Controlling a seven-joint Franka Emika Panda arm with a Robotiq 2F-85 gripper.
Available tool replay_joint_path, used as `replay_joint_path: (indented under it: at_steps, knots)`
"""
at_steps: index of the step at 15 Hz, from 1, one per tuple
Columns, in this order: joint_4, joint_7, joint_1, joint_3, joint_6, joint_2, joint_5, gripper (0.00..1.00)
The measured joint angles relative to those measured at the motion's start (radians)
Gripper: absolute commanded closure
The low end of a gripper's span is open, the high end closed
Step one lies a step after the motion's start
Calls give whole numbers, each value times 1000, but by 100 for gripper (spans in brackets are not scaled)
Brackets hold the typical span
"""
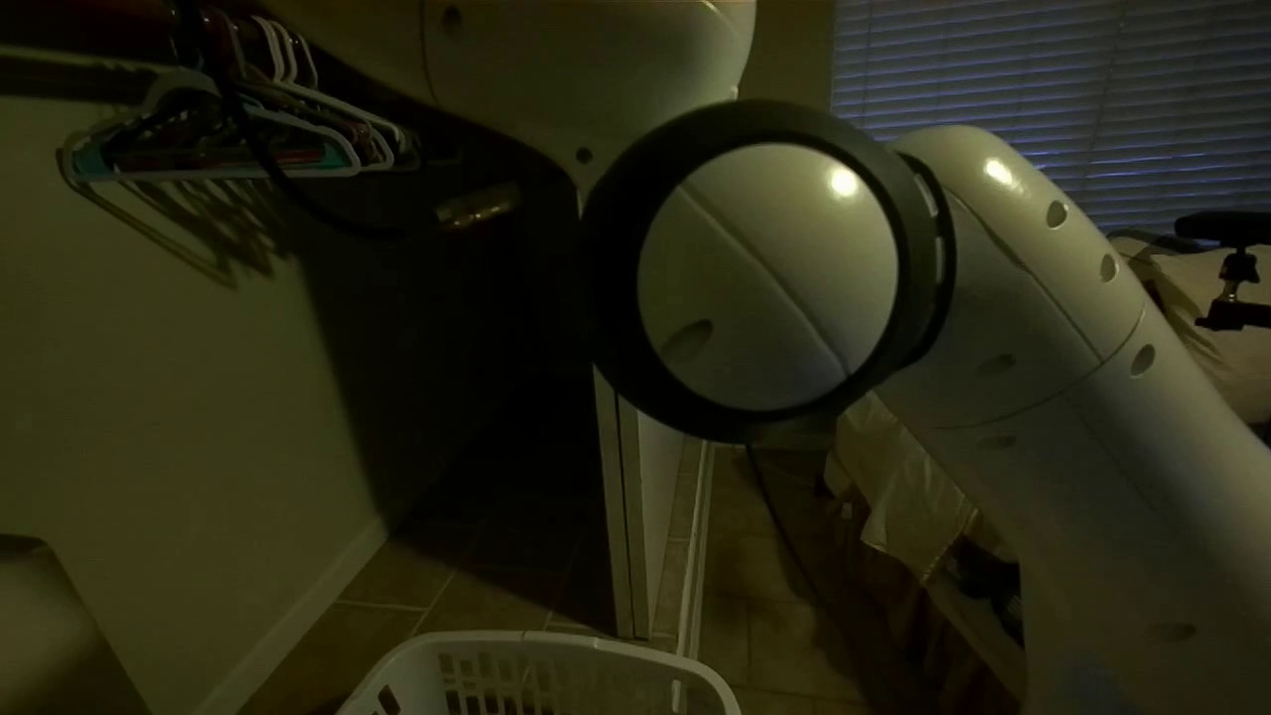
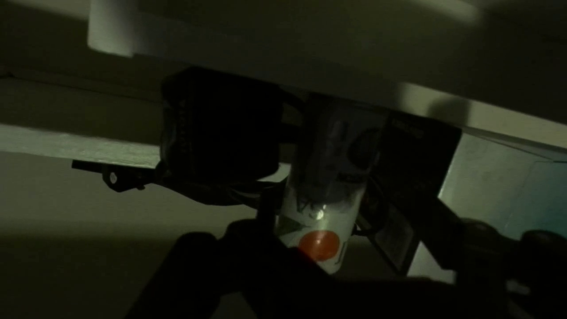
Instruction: Move the cup to the top of the shelf
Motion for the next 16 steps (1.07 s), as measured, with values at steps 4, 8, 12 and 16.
replay_joint_path:
  at_steps: [4, 8, 12, 16]
  knots:
    - [1, 0, 0, -2, 14, -1, 0, 0]
    - [1, 14, 3, -34, 22, -18, -11, 0]
    - [1, 46, 6, -60, 2, -45, -29, 0]
    - [1, 46, 11, -44, -62, -75, -29, 0]
